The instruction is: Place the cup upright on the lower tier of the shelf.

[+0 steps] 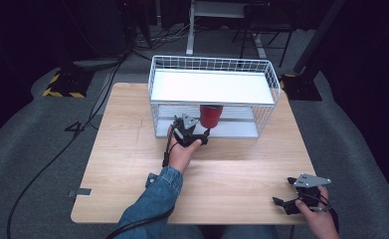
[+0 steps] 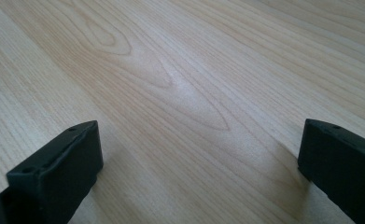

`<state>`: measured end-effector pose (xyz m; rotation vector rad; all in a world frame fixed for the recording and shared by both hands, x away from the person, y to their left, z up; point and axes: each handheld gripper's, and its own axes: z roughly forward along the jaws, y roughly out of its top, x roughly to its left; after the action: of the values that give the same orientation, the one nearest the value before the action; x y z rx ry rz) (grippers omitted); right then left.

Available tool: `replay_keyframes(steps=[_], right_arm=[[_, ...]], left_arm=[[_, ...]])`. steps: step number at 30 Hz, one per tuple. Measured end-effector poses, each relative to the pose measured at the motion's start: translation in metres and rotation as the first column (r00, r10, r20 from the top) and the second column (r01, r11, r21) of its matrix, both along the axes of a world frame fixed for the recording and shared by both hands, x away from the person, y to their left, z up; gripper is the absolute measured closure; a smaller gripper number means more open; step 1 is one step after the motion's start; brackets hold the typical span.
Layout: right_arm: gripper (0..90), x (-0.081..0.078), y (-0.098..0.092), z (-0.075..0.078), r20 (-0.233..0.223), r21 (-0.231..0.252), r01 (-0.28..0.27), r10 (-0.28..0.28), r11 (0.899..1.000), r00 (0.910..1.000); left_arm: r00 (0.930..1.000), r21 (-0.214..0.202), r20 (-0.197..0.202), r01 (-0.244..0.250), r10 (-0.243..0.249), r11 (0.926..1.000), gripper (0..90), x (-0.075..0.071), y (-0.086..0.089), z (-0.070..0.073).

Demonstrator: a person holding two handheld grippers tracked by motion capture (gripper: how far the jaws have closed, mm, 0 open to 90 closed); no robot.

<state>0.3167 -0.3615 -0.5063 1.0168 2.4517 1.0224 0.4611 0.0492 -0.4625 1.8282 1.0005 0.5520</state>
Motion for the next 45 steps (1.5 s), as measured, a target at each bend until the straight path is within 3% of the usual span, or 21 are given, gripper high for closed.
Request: replay_keyframes(steps=[7, 14, 17, 26, 29, 40, 42, 45], right_arm=[[0.0, 0.000, 0.000, 0.000, 0.000, 0.000, 0.000, 0.000, 1.000, 1.0000], [0.0, 0.000, 0.000, 0.000, 0.000, 0.000, 0.000, 0.000, 1.000, 1.0000], [0.0, 0.000, 0.000, 0.000, 0.000, 0.001, 0.000, 0.000, 1.000, 1.0000], [0.0, 0.000, 0.000, 0.000, 0.000, 0.000, 0.000, 0.000, 1.000, 1.0000], [0.0, 0.000, 0.000, 0.000, 0.000, 0.001, 0.000, 0.000, 1.000, 1.0000], [0.0, 0.000, 0.000, 0.000, 0.000, 0.001, 0.000, 0.000, 1.000, 1.0000], [0.0, 0.000, 0.000, 0.000, 0.000, 0.001, 0.000, 0.000, 1.000, 1.0000], [0.0, 0.000, 0.000, 0.000, -0.001, 0.000, 0.001, -0.001, 1.000, 1.0000]], left_arm=[[0.9996, -0.009, 0.016, 0.023, -0.023, 0.9997, 15.4, -0.030, 0.017, 0.014], [0.9992, 0.001, 0.015, 0.036, -0.036, 0.9994, 15.4, -0.047, 0.028, 0.022], [0.9990, 0.018, 0.003, 0.044, -0.044, 0.9988, 15.4, -0.055, 0.033, 0.023], [0.9984, 0.002, -0.023, 0.052, -0.052, 0.9987, 15.4, -0.083, 0.057, 0.027], [0.9975, 0.020, -0.030, 0.065, -0.064, 0.9977, 15.5, -0.091, 0.067, 0.028], [0.9960, -0.035, -0.080, 0.037, -0.040, 0.9987, 15.4, -0.123, 0.103, 0.026], [0.9955, -0.024, -0.084, 0.041, -0.043, 0.9989, 15.4, -0.128, 0.108, 0.024], [0.9941, 0.040, -0.098, 0.050, -0.046, 0.9979, 15.4, -0.137, 0.115, 0.020]])
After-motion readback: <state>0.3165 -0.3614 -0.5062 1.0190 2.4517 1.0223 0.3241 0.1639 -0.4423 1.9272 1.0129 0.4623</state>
